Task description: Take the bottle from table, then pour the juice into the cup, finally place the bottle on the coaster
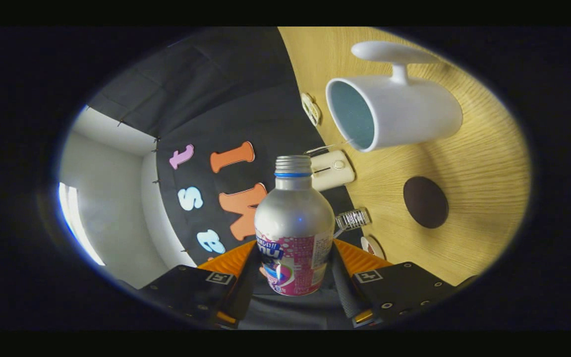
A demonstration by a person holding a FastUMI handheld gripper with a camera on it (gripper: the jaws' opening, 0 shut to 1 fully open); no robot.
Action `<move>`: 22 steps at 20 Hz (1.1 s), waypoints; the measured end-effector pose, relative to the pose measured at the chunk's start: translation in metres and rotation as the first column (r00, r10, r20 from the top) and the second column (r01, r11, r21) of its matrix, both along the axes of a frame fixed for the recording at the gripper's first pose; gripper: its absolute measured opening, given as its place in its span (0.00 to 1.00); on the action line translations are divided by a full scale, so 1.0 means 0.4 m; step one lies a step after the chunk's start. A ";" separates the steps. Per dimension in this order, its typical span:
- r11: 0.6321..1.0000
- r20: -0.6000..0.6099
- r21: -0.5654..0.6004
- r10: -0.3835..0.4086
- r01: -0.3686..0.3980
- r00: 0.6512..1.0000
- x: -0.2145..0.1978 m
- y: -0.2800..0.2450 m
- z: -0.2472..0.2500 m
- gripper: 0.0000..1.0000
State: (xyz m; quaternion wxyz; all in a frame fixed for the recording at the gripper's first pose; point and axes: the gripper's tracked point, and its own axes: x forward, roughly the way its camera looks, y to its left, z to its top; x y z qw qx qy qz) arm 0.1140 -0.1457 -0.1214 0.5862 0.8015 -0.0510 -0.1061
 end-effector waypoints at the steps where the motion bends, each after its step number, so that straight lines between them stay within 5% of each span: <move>1: 1.000 0.003 0.007 -0.007 0.007 1.000 -0.002 -0.004 -0.001 0.73; 22: 0.990 0.079 0.113 -0.092 0.082 0.993 0.009 -0.070 0.066 0.73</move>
